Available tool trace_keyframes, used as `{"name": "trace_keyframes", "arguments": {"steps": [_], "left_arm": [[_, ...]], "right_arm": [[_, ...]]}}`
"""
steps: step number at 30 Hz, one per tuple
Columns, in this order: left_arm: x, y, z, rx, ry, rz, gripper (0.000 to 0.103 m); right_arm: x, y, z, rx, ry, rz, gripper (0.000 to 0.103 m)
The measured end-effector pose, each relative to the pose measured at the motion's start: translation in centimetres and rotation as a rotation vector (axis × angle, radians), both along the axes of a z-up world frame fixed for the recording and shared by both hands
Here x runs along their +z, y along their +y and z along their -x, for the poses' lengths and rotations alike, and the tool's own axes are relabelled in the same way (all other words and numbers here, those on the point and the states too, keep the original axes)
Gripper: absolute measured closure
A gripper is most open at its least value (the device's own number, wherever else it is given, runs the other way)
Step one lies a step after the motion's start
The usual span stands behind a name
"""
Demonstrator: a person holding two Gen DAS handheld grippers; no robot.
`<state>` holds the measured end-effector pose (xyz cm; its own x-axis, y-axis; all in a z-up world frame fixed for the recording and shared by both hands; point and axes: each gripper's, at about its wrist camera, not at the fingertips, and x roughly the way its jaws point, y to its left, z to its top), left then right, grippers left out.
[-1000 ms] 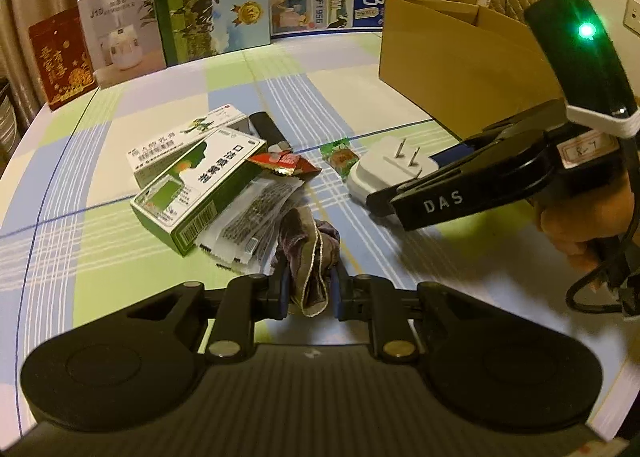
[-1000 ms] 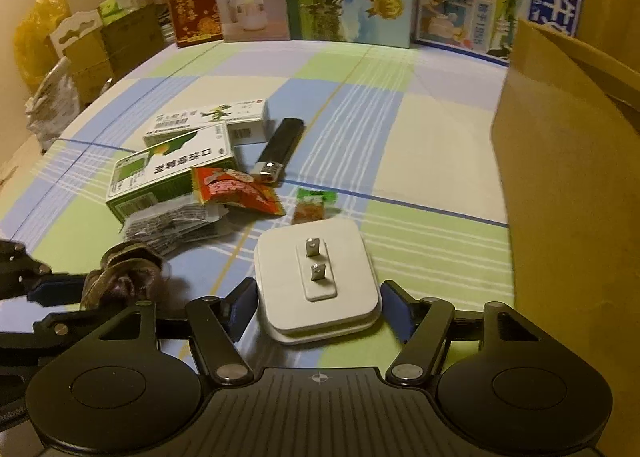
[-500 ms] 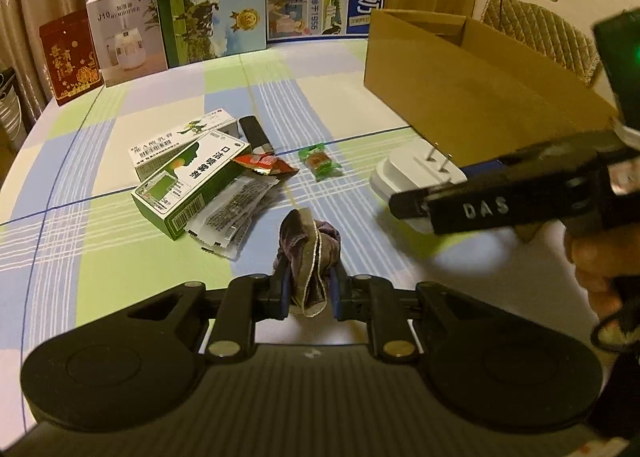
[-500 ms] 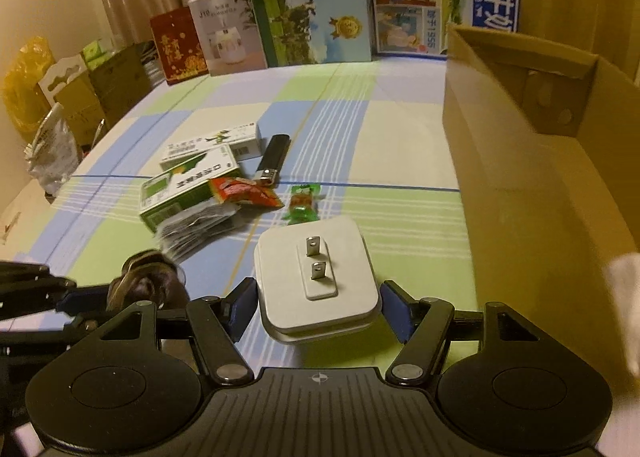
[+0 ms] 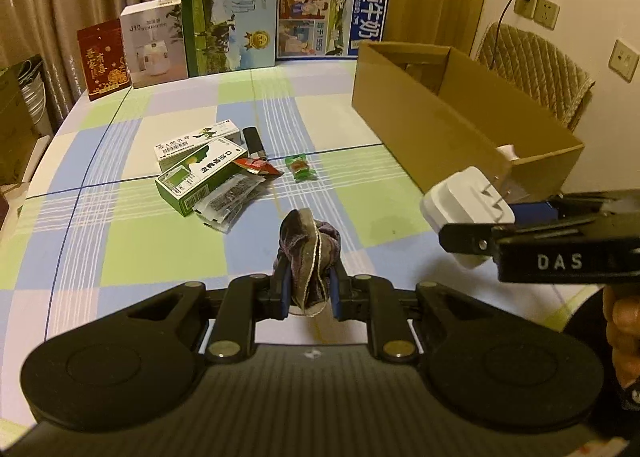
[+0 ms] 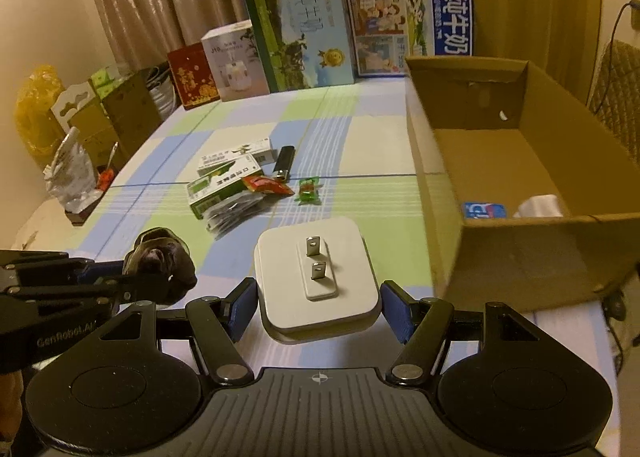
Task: Organize objects
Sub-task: 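Lift both held items and carry them over the cardboard box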
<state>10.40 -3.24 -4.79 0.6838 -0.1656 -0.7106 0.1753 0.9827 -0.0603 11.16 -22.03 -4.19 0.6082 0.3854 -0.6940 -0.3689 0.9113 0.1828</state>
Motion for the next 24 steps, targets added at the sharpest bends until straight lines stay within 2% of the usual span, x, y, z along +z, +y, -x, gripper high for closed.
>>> {"name": "trace_keyframes", "arguments": {"steps": [11,24], "left_arm": [[3.0,-3.1,4.0,-0.011,-0.028,0.031,0.088],[4.8,-7.3,4.2,-0.068,-0.056,0.056,0.088]], "right_arm": [[3.1,-4.2,3.9,-0.065,-0.059,-0.005,0.039],[4.3,-8.4,5.1,-0.139,-0.083,-0.015,0.039]]}}
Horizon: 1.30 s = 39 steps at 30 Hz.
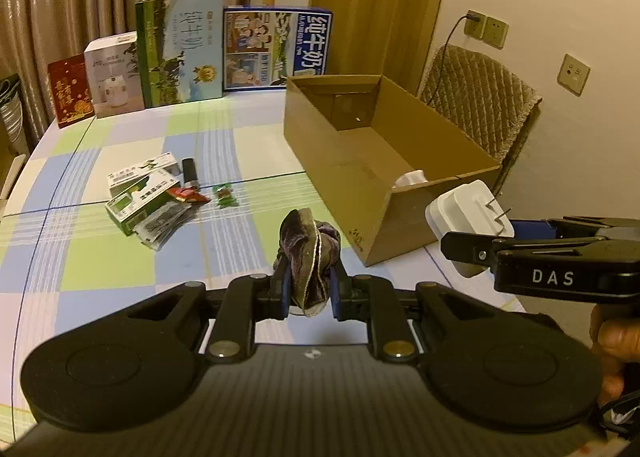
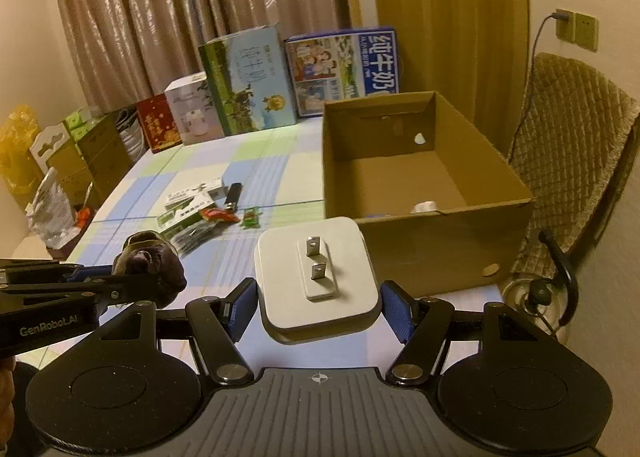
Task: Organize objects
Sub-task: 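Lift both held items and carry them over the cardboard box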
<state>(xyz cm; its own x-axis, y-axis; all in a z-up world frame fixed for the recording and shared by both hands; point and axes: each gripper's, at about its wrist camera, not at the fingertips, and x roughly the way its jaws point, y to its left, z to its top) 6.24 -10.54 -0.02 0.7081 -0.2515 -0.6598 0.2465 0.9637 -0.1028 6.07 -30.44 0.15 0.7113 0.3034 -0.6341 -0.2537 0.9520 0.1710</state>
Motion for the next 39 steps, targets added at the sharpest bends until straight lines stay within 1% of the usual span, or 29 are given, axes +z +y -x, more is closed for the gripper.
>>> {"name": "trace_keyframes", "arguments": {"steps": [10,20,25,39], "left_arm": [[0.1,-1.1,-0.1,-0.017,0.003,-0.006,0.088],[0.2,-1.8,-0.7,-0.038,0.001,0.011,0.088],[0.6,-2.9,-1.7,-0.066,-0.009,0.016,0.088],[2.4,-7.3,-6.1,-0.134,-0.042,0.035,0.088]], "right_arm": [[0.1,-1.1,-0.2,-0.016,0.001,-0.013,0.039],[0.1,-1.9,-0.3,-0.039,-0.002,0.007,0.039],[0.6,-3.0,-1.0,-0.063,-0.012,0.015,0.039],[1.9,-6.4,-4.9,-0.102,-0.041,0.037,0.039]]}}
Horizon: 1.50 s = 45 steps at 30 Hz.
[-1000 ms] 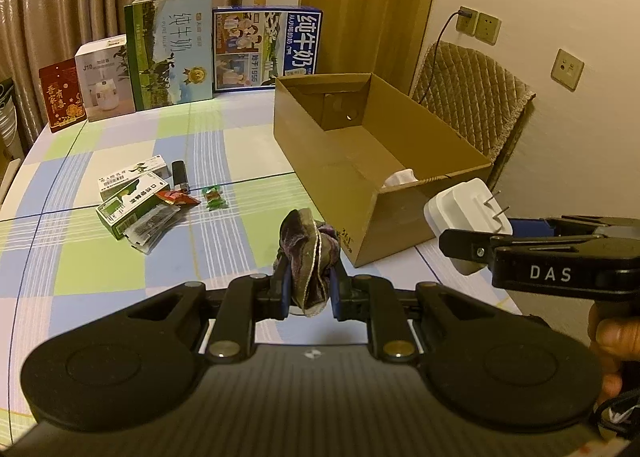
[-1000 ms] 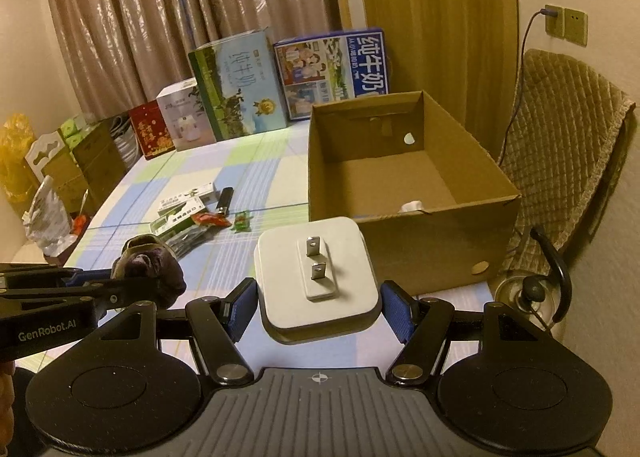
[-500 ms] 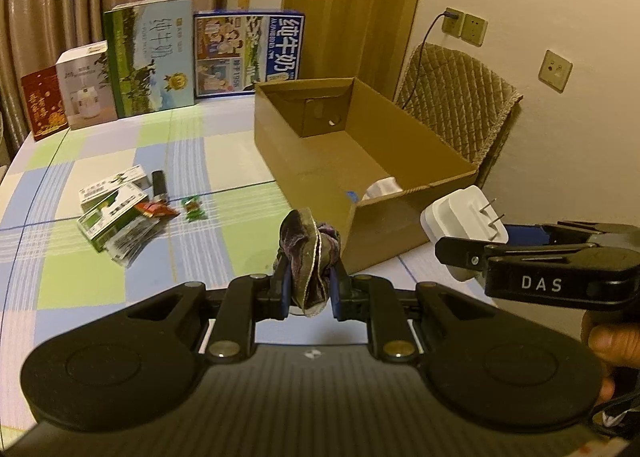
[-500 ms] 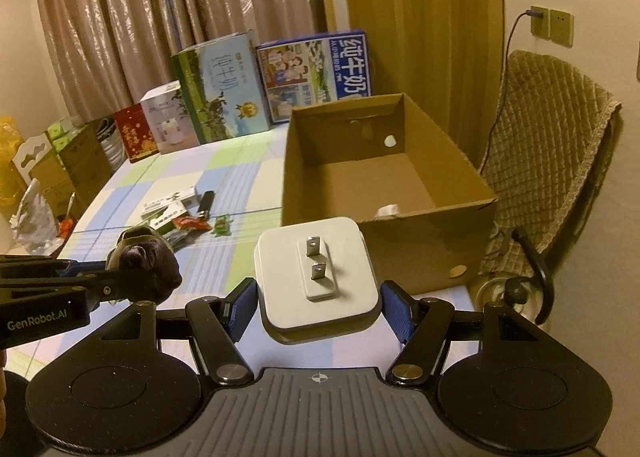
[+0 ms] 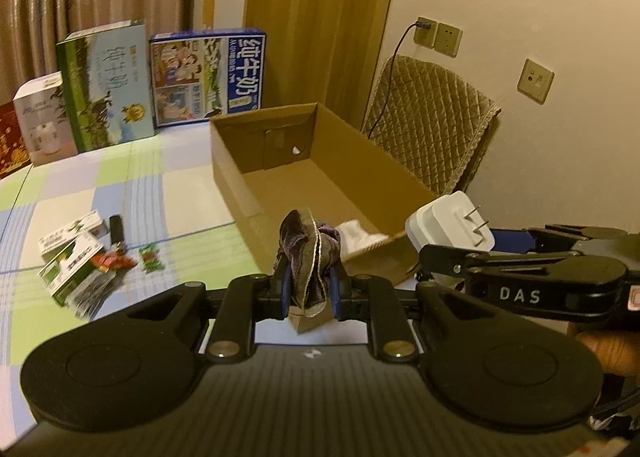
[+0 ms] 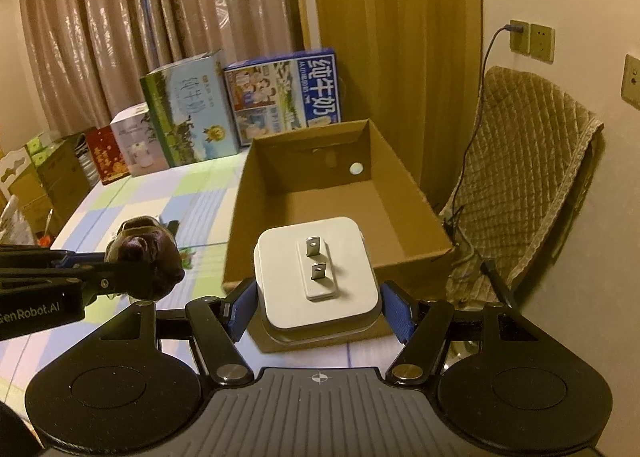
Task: Organize objects
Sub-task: 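Lift both held items and carry them over the cardboard box, then open the left tool to drop the brown pouch into the box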
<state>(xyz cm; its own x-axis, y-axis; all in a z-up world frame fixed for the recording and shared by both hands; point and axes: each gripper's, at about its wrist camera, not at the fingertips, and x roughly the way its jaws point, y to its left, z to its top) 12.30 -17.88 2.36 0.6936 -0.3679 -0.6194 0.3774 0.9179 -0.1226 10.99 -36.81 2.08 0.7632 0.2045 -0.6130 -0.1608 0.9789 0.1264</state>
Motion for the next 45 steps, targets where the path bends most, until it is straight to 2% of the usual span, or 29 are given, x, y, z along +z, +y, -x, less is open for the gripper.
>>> {"name": "trace_keyframes", "arguments": {"steps": [10,20,22,23,24,26,29,33,41,44,45], "left_arm": [[0.9,-3.0,-5.1,-0.018,-0.018,0.004,0.088],[-1.5,-4.8,-10.8,-0.028,0.017,0.005,0.087],[-2.1,-5.1,-11.8,-0.03,0.025,0.008,0.084],[-2.3,-5.2,-12.2,-0.022,0.028,0.006,0.079],[-2.5,-5.4,-12.6,-0.012,0.03,-0.004,0.065],[-2.8,-5.3,-13.2,-0.011,0.034,0.0,0.057],[-2.8,-4.7,-13.4,-0.009,0.03,0.002,0.057],[-2.6,-2.7,-13.1,0.034,0.029,0.02,0.047],[-2.2,1.3,-10.9,0.124,0.017,0.015,0.045],[-2.1,2.2,-10.1,0.139,0.02,0.021,0.043],[-2.1,2.5,-9.8,0.141,0.021,0.021,0.042]], "right_arm": [[0.7,-2.8,-5.5,-0.026,-0.011,-0.005,0.039],[-0.7,-4.6,-10.8,-0.058,0.013,-0.015,0.039],[-1.1,-5.0,-11.4,-0.066,0.022,-0.037,0.039],[-1.3,-5.2,-11.6,-0.066,0.028,-0.048,0.039],[-1.6,-5.4,-11.8,-0.069,0.034,-0.055,0.039],[-1.9,-5.4,-12.0,-0.071,0.043,-0.057,0.039],[-2.3,-5.5,-12.1,-0.071,0.049,-0.06,0.039],[-2.6,-5.3,-12.2,-0.068,0.054,-0.061,0.039],[-2.9,-3.9,-13.5,-0.038,0.045,-0.063,0.039],[-2.5,-3.7,-13.6,-0.043,0.02,-0.078,0.022],[-2.3,-3.8,-13.3,-0.043,0.005,-0.087,0.02]]}}
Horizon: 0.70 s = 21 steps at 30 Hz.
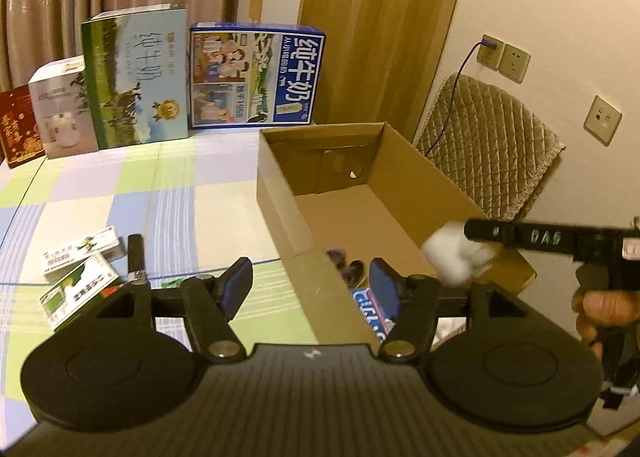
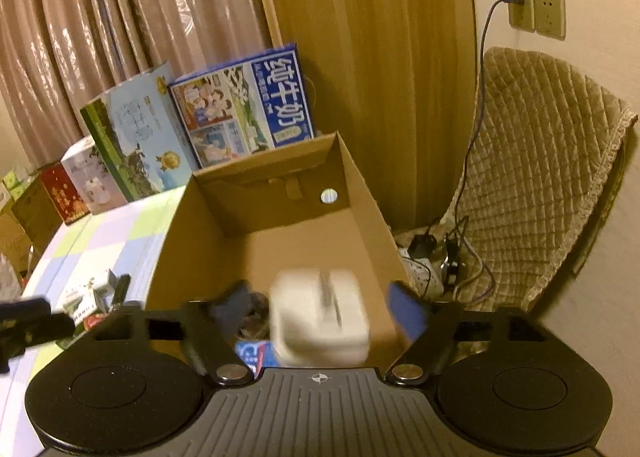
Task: Organize objects
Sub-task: 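Open the left tool to drop the brown pouch into the box, then open the right tool to drop the white plug adapter into the box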
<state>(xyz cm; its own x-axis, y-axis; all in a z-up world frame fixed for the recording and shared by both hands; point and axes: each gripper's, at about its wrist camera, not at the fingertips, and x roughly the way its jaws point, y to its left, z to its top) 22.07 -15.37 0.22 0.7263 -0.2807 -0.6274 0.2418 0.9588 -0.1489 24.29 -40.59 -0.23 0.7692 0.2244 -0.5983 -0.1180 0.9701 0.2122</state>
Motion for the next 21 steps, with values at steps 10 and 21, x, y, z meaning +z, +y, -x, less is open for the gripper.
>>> {"name": "trace_keyframes", "arguments": {"steps": [10,21], "left_arm": [[-0.5,3.6,4.8,0.061,0.011,-0.025,0.032],[0.3,7.4,10.7,0.114,0.009,-0.031,0.016]], "right_arm": [[1.0,-0.1,6.1,-0.044,-0.009,-0.028,0.013],[1.7,4.3,13.6,0.016,-0.005,0.001,0.002]]}}
